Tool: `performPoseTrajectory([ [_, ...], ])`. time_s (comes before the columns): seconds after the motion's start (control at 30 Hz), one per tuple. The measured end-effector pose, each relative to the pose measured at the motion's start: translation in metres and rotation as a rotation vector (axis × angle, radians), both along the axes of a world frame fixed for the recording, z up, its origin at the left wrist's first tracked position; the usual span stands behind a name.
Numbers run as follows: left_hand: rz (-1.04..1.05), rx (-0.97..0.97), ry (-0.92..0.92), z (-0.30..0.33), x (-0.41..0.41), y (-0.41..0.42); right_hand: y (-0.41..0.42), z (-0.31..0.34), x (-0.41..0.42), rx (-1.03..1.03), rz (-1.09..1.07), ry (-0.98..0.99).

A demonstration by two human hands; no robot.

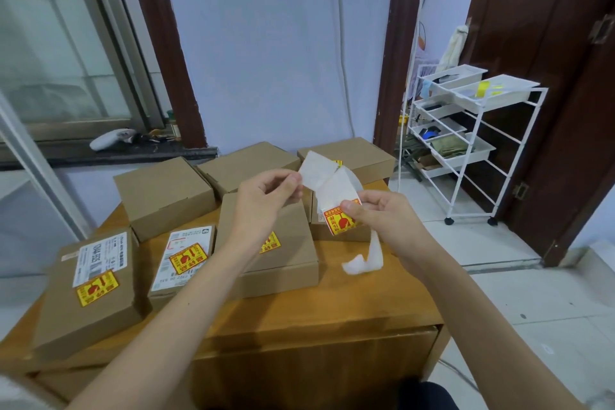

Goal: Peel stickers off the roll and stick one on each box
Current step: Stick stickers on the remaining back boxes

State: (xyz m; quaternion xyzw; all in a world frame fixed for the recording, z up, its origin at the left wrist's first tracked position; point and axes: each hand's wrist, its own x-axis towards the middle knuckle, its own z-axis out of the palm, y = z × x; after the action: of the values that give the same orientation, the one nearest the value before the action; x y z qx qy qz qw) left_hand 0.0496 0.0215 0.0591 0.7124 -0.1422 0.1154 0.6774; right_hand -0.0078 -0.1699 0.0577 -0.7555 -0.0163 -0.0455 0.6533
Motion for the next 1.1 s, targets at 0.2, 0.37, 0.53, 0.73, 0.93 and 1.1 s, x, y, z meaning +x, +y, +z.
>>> performPoseTrajectory([
  [0.2, 0.055, -0.014, 0.019, -0.007, 0.018, 0.024, 0.011, 0.000, 0.018, 0.002, 0.011, 0.006],
  [0.37, 0.084, 0.000, 0.016, -0.015, 0.041, 0.047, 0.023, -0.006, 0.039, -0.025, 0.012, 0.025],
  [0.53, 0.137, 0.072, 0.005, -0.024, 0.077, 0.069, 0.035, -0.014, 0.059, -0.013, 0.039, 0.059],
  [0.73, 0.210, 0.181, 0.011, -0.033, 0.120, 0.086, 0.046, -0.016, 0.089, -0.060, 0.055, 0.054],
  [0.93, 0.252, 0.402, -0.026, -0.047, 0.172, 0.095, 0.062, -0.020, 0.115, -0.073, 0.097, 0.041],
  [1.1, 0.366, 0.595, -0.101, -0.056, 0.212, 0.097, 0.067, -0.031, 0.129, -0.110, 0.131, 0.028],
])
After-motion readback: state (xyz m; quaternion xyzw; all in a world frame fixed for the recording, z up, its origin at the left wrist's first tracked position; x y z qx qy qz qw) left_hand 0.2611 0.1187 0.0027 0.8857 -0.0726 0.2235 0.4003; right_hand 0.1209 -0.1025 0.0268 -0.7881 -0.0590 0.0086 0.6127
